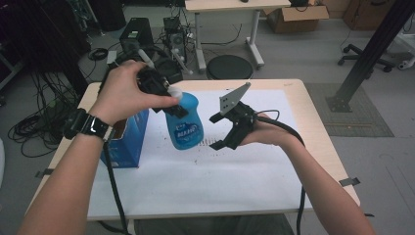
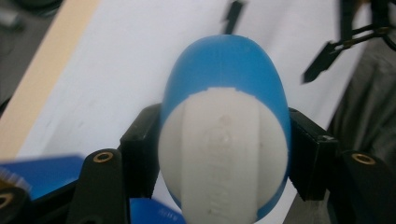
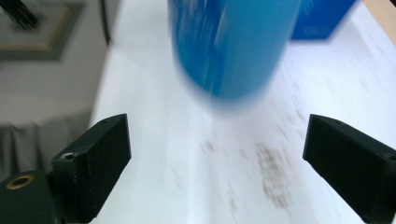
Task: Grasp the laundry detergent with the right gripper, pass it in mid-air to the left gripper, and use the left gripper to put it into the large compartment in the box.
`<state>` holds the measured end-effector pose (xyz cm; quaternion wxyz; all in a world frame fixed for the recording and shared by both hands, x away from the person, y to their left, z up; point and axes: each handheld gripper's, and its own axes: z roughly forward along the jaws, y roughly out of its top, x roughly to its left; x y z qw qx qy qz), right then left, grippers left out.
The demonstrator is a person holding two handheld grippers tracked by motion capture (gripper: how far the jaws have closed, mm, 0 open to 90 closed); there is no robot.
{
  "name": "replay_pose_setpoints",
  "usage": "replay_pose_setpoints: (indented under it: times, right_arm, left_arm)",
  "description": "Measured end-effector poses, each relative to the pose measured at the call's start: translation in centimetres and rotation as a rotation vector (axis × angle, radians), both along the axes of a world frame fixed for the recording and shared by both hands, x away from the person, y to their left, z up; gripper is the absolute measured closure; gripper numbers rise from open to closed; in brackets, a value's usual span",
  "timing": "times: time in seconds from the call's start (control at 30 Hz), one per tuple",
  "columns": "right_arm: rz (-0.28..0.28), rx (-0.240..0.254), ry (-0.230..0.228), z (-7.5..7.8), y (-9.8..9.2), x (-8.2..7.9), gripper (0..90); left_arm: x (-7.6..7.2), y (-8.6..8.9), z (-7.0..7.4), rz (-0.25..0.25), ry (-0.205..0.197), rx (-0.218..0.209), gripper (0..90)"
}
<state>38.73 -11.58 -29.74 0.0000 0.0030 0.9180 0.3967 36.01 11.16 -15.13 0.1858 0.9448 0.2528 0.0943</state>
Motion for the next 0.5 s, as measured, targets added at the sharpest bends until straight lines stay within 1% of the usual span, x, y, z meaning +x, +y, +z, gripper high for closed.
replay_pose_setpoints:
  times: [0.07,0.1,0.17,0.23,0.3,0.33,0.43,0.5]
  right_arm:
    - [-0.003,-0.058,-0.012,-0.3,-1.1,0.1,5.6]
    - [-0.006,-0.090,-0.024,-0.5,-1.6,0.2,5.3]
    - [-0.016,-0.145,-0.037,-0.7,-2.7,0.3,5.1]
    - [-0.023,-0.184,-0.034,-0.8,-3.8,0.4,5.2]
    - [-0.025,-0.222,-0.023,-0.9,-5.1,0.5,5.4]
    - [-0.029,-0.242,-0.027,-0.9,-5.7,0.6,5.3]
    - [-0.059,-0.289,-0.022,-0.8,-7.5,0.8,5.5]
    - [-0.078,-0.304,-0.021,-0.7,-8.7,1.0,5.6]
  left_arm:
    - [0.4,0.9,0.8,0.104,-0.015,0.001,38.4]
    - [0.6,1.4,1.3,0.145,-0.026,0.009,38.4]
    - [0.8,2.3,2.1,0.242,-0.046,0.006,38.5]
    - [1.2,3.5,2.9,0.327,-0.059,-0.002,38.4]
    - [1.4,4.7,3.6,0.414,-0.071,-0.018,38.5]
    - [1.5,5.3,3.9,0.453,-0.070,-0.020,38.4]
    - [1.7,7.0,4.7,0.553,-0.075,-0.029,38.4]
    - [1.7,8.1,5.0,0.621,-0.083,-0.038,38.5]
